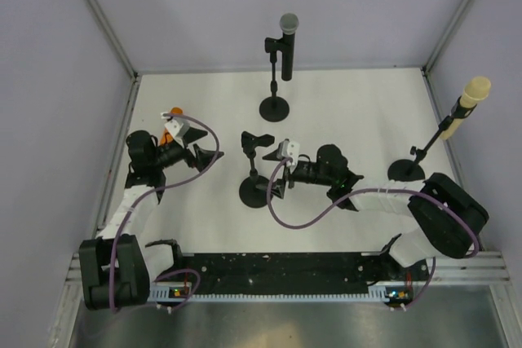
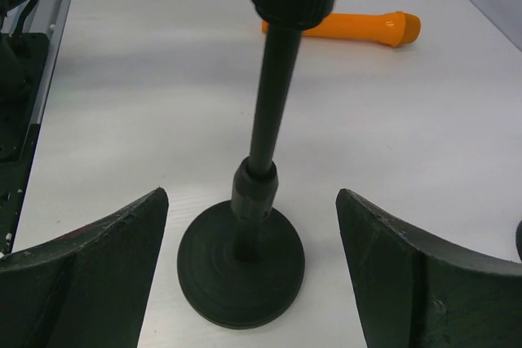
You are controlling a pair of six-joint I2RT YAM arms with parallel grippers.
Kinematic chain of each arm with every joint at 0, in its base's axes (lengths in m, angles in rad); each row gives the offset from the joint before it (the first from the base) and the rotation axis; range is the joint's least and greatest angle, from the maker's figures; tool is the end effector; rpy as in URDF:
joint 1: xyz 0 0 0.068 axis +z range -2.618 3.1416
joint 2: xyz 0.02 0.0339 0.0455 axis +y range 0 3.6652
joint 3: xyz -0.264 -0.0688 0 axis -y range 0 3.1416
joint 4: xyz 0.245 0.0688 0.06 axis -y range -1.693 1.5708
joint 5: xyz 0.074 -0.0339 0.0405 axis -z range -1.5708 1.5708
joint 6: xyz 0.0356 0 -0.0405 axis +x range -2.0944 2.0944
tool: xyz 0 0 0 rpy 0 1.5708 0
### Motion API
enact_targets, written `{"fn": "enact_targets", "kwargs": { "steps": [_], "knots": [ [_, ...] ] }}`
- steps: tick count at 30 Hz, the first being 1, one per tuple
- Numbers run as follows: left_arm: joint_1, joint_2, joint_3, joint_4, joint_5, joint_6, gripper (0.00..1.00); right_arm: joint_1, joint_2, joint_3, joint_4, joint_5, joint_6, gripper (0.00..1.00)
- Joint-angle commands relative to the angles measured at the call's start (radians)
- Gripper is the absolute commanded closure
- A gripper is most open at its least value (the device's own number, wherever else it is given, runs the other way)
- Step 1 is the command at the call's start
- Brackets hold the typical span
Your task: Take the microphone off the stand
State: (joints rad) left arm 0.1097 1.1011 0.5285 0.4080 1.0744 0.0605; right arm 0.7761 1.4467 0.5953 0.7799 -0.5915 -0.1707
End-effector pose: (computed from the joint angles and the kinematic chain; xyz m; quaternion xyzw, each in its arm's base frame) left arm 0.2307 -0.0061 0.2517 0.3147 0.6633 -0.3417 0.5867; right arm 0.1982 0.2223 0.2233 -0.4960 0.5326 0.3979 0.5586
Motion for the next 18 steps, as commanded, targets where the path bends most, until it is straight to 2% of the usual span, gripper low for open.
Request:
{"fn": "enact_targets", "kwargs": {
  "steps": [1,8,13,18],
  "knots": [
    [0.01,-0.017,-0.01,0.072,-0.135,-0.007,0.01,0.081,0.029,-0.029,0.147,0.12,-0.006,0.18],
    [0.024,-0.021,-0.03,0.1,-0.192,-0.007,0.01,0.14,0.072,-0.026,0.209,0.327,0.033,0.25],
    [0.028,-0.035,-0.032,0.104,-0.195,-0.004,0.01,0.163,0.102,-0.015,0.203,0.369,0.042,0.27],
    [0.031,-0.056,-0.035,0.106,-0.199,0.001,0.01,0.19,0.13,0.012,0.168,0.392,0.054,0.4]
  ]
}}
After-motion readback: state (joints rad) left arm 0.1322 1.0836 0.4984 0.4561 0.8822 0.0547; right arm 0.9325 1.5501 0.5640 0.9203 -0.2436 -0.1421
